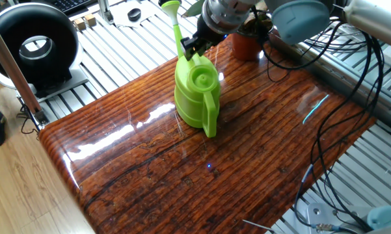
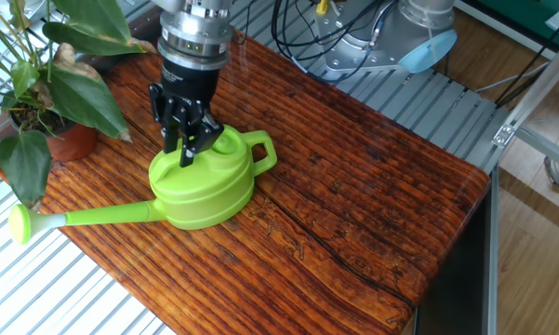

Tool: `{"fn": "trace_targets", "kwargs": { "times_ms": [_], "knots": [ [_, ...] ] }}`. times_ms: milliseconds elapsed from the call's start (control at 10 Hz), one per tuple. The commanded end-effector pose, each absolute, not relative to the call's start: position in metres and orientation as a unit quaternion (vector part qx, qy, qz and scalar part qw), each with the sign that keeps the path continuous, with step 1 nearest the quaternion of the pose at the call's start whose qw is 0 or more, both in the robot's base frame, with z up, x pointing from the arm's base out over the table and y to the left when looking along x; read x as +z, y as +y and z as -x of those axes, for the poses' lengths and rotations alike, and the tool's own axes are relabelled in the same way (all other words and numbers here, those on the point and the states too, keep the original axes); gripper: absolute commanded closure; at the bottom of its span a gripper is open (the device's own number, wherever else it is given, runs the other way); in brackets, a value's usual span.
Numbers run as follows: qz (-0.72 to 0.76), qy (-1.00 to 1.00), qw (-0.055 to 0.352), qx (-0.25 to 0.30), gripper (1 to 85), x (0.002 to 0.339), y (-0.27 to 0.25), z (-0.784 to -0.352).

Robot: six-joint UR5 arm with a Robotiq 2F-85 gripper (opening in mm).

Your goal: Water the plant

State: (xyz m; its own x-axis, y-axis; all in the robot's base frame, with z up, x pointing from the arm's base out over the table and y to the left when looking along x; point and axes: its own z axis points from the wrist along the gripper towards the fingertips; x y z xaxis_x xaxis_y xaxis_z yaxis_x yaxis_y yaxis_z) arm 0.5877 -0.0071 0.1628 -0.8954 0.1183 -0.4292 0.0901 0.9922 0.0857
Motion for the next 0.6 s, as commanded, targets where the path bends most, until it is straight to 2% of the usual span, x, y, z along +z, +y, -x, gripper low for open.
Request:
{"fn": "trace_targets", "kwargs": {
  "times_ms": [0, 300, 500],
  "knots": [
    [-0.056, 0.978, 0.2, 0.026, 47.3, 0.153, -0.014, -0.578],
    [-0.064, 0.977, 0.199, 0.028, 49.0, 0.154, -0.006, -0.579],
    [-0.078, 0.978, 0.191, 0.031, 60.3, 0.153, -0.004, -0.576]
  ]
}}
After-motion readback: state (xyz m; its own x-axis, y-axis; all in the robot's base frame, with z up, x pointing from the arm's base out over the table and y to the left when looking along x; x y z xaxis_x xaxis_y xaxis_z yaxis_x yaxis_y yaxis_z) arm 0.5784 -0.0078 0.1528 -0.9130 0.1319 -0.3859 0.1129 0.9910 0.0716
